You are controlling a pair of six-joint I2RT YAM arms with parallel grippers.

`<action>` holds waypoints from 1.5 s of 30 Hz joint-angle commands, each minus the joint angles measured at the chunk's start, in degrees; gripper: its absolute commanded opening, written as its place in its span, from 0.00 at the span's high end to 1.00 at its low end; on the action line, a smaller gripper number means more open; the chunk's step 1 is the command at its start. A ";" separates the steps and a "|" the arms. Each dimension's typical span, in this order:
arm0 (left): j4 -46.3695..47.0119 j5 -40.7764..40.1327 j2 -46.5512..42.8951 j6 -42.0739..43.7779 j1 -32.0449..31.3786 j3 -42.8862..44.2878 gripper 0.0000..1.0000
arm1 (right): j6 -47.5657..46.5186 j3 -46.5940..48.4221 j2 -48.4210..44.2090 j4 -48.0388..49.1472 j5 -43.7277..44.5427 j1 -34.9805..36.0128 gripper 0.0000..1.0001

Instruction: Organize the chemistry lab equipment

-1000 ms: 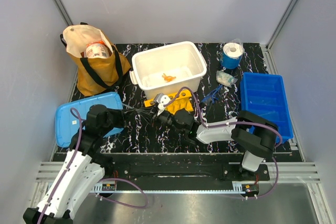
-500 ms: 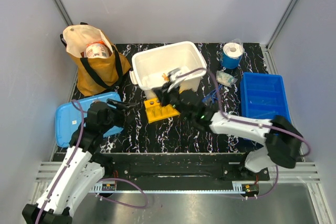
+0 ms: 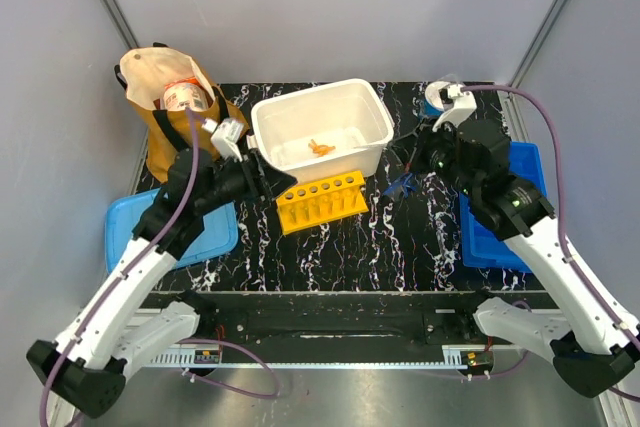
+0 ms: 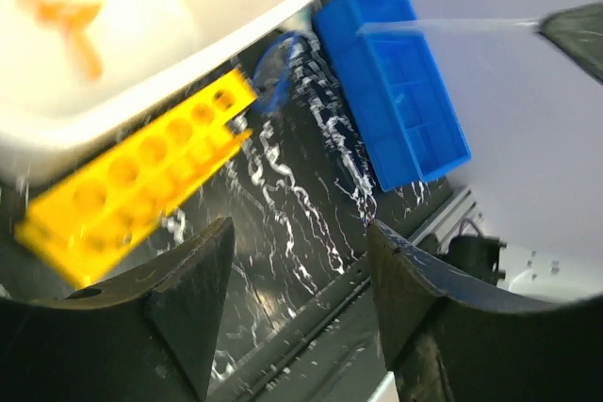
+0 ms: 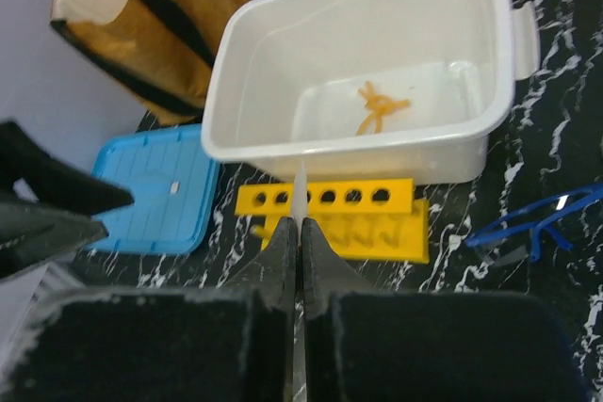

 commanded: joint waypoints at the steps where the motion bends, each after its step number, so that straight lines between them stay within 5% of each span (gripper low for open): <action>1: 10.06 14.18 4.28 21.24 -2.56 6.21 0.38 | -1.36 5.91 0.47 -15.56 -16.26 -0.32 1.00; 4: 18.07 24.93 4.29 25.01 -3.96 4.98 0.37 | -1.27 8.02 1.43 -16.71 -24.45 -0.41 1.00; 11: 17.12 32.50 5.77 33.03 -9.50 4.98 0.34 | 0.83 8.12 1.88 -13.82 -33.87 -0.32 0.96; 20: 15.54 28.04 11.66 38.56 -16.45 6.38 0.37 | 4.00 3.11 -0.14 -7.58 -40.64 -0.32 0.96; 23: 16.06 29.35 13.16 39.87 -16.45 7.44 0.53 | 3.83 2.23 -0.58 -7.75 -39.42 -0.41 0.95; 28: 18.53 29.18 15.96 39.18 -16.71 8.31 0.95 | 3.83 2.14 -1.99 -8.45 -35.65 -0.41 0.94; 30: 18.35 29.00 18.07 39.27 -16.97 9.28 1.00 | 3.65 2.49 -2.60 -8.97 -32.84 -0.41 0.93; 37: 18.18 22.16 25.19 39.88 -20.31 15.51 1.00 | 5.23 8.55 -6.46 -17.67 -9.64 -0.41 0.50; 45: 20.71 19.33 35.57 35.15 -22.95 24.49 1.00 | 11.36 -0.03 -16.04 -13.22 4.45 -0.41 0.28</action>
